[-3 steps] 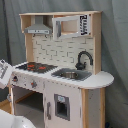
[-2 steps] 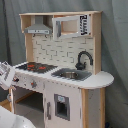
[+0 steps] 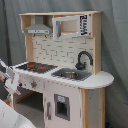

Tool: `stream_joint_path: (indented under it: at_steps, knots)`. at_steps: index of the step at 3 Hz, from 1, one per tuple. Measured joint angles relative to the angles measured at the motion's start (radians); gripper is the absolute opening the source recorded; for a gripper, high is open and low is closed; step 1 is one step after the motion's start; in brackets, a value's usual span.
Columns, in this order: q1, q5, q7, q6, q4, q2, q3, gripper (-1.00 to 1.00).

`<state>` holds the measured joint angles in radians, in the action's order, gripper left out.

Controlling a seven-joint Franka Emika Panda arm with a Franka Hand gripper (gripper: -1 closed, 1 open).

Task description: Play with the kitchen

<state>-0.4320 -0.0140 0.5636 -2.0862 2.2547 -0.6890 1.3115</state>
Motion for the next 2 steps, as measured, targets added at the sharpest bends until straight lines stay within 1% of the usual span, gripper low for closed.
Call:
stream_joint_path:
  at_steps: [2]
  knots:
    - [-0.002,0.000,0.035,-0.178,0.112,0.093,-0.014,1.00]
